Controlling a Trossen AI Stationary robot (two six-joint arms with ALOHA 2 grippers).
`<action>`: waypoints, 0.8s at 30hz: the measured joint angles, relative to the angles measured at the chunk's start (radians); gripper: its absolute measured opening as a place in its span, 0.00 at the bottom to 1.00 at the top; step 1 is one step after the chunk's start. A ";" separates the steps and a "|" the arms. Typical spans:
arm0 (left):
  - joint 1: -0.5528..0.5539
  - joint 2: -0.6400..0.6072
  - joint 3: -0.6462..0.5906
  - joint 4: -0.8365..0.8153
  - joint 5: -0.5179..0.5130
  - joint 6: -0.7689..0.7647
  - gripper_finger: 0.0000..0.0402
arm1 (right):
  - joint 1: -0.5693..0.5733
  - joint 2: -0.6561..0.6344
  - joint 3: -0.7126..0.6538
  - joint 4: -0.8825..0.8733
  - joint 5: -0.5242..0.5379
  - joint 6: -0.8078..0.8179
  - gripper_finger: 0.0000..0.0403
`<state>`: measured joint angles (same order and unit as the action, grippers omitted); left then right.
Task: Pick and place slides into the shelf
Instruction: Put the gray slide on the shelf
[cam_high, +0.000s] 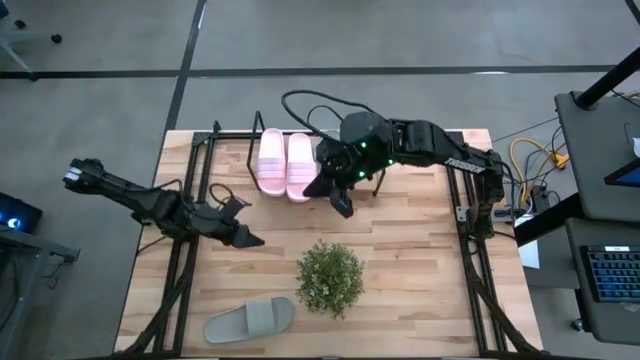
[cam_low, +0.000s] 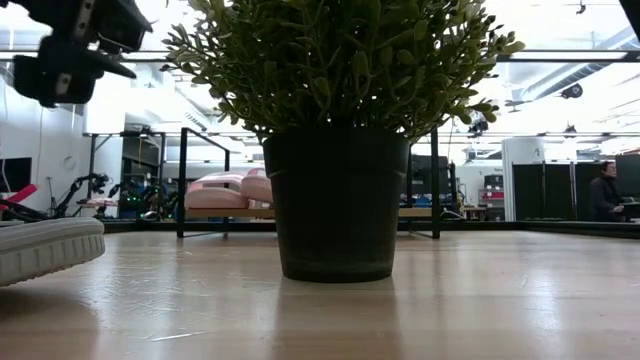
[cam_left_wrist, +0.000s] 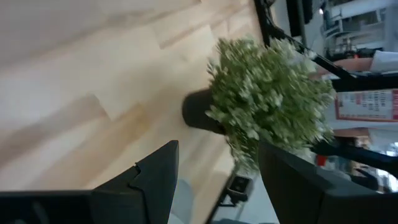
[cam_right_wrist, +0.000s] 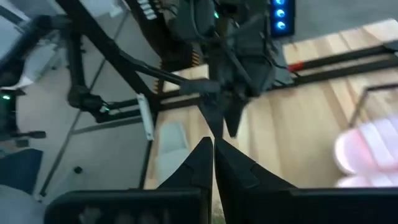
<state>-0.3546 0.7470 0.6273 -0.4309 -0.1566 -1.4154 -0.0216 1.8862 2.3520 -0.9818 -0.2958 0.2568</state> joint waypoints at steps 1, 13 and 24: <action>-0.021 0.007 0.000 0.013 -0.012 -0.021 0.51 | 0.009 0.000 0.000 0.012 0.000 0.005 0.02; -0.356 0.120 0.000 0.074 -0.186 -0.314 0.51 | 0.092 0.001 -0.003 0.039 0.008 0.017 0.02; -0.542 0.308 0.000 0.131 -0.250 -0.563 0.51 | 0.121 0.001 -0.009 0.088 0.009 0.032 0.02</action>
<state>-0.8964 1.0553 0.6277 -0.3001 -0.4068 -1.9786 0.0994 1.8874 2.3428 -0.8934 -0.2873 0.2886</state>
